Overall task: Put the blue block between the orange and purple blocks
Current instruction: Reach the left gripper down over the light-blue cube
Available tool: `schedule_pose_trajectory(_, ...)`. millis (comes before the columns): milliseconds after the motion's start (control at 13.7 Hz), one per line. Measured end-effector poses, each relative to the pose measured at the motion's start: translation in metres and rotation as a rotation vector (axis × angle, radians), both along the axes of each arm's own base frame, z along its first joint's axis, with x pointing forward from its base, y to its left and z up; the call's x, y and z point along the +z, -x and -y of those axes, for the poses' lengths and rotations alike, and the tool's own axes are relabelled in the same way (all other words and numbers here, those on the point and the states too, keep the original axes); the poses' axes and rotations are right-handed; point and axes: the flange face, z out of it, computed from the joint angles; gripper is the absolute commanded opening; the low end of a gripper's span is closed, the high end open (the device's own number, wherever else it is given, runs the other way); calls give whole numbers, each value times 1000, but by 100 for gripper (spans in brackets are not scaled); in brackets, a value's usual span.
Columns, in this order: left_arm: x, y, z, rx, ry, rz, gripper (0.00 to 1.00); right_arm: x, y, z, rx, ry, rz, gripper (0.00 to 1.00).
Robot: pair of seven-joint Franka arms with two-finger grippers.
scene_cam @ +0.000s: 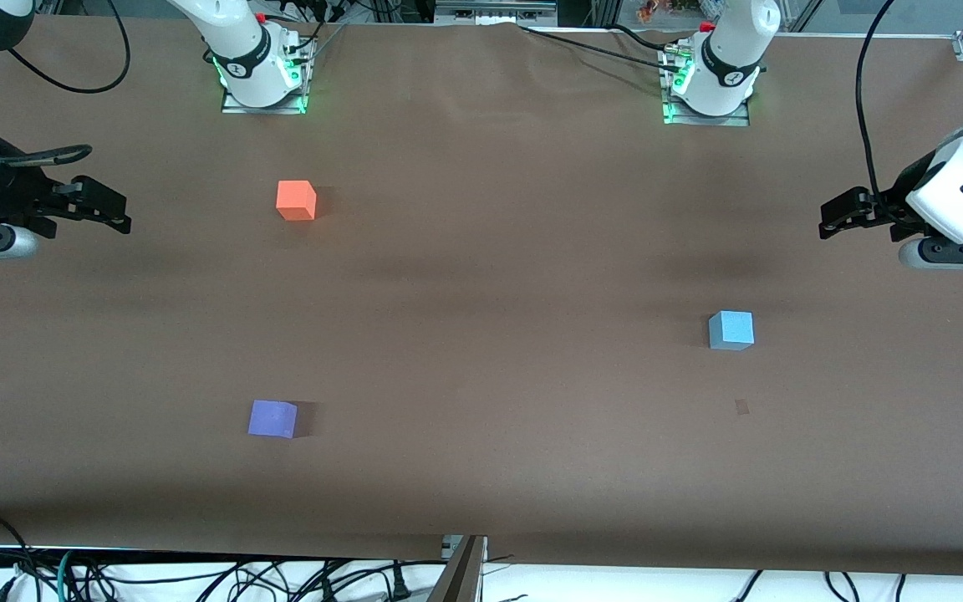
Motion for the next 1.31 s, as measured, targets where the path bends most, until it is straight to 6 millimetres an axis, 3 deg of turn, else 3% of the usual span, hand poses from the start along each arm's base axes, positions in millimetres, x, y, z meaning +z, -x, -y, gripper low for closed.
schedule_pose_trajectory(438,-3,-1,-1,2,0,-4,100,0,0,0,0,-2,3,100)
schedule_pose_trajectory(584,-19,-7,-3,2,-7,-34,100,0,-1,-1,1,-6,7,100)
schedule_pose_trajectory(803,-84,-28,-8,-3,-44,-133,100,0,-1,-3,4,-8,9,100)
schedule_pose_trajectory(1096,-144,-46,-8,-5,-34,-116,100,0,-1,-3,3,-8,10,100)
schedule_pose_trajectory(1315,-236,-51,-6,12,11,-72,100,0,-2,-3,3,-8,11,100)
